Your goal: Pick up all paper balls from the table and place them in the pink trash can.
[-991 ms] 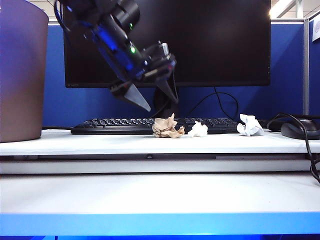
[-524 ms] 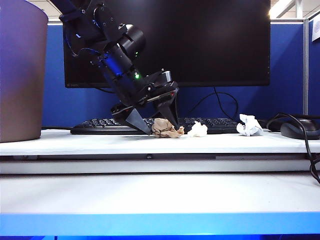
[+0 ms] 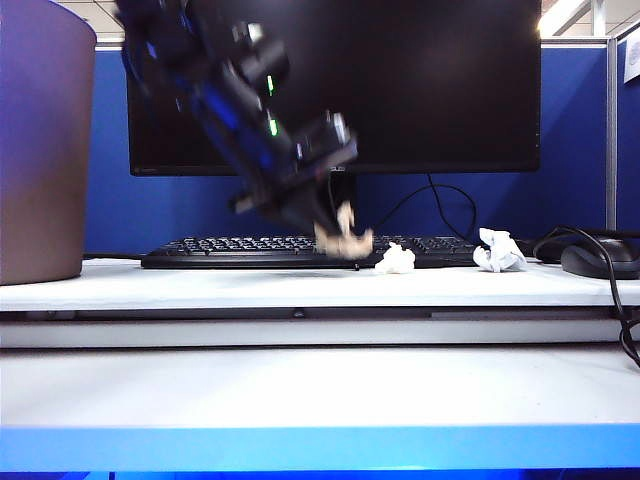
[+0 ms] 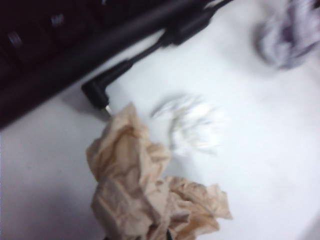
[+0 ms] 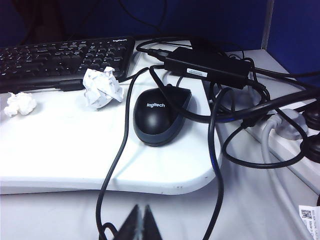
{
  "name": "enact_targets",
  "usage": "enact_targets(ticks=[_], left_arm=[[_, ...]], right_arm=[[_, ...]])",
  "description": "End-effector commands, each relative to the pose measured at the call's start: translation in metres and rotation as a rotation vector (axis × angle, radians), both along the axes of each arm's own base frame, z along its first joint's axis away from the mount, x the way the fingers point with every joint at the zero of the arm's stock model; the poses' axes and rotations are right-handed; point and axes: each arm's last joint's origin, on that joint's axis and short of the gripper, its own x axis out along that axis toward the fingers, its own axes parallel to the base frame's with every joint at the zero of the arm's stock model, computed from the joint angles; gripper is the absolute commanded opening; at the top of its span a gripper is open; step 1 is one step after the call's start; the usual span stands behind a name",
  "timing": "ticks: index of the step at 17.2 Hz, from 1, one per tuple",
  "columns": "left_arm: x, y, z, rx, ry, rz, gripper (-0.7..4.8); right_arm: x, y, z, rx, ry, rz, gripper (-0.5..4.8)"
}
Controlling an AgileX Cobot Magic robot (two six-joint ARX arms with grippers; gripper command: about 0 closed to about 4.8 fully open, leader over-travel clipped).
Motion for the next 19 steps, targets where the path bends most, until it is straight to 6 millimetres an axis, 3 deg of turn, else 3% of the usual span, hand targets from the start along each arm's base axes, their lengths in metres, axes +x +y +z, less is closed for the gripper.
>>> enact_targets(ticks=[1,7,12,16,19], left_arm=[[-0.015,0.009,0.049,-0.054,-0.101,-0.008,-0.06],[-0.066,0.046,0.139,0.033,-0.353,0.109,-0.06],[-0.117,0.098,0.198,0.055,-0.48,0.249,-0.06],[-0.151,0.138,0.229,0.039,-0.571,0.363,-0.06],[-0.167,0.163,0.237,0.113,-0.598,0.474,-0.06]], right_arm=[[0.0,0.0,0.001,-0.003,-0.013,-0.001,-0.05],[0.0,0.0,0.001,-0.003,-0.013,-0.001,-0.05],[0.0,0.0,0.001,-0.003,-0.013,-0.001,-0.05],[0.0,0.0,0.001,-0.003,-0.013,-0.002,-0.05],[0.0,0.0,0.001,-0.003,-0.013,-0.001,-0.05]])
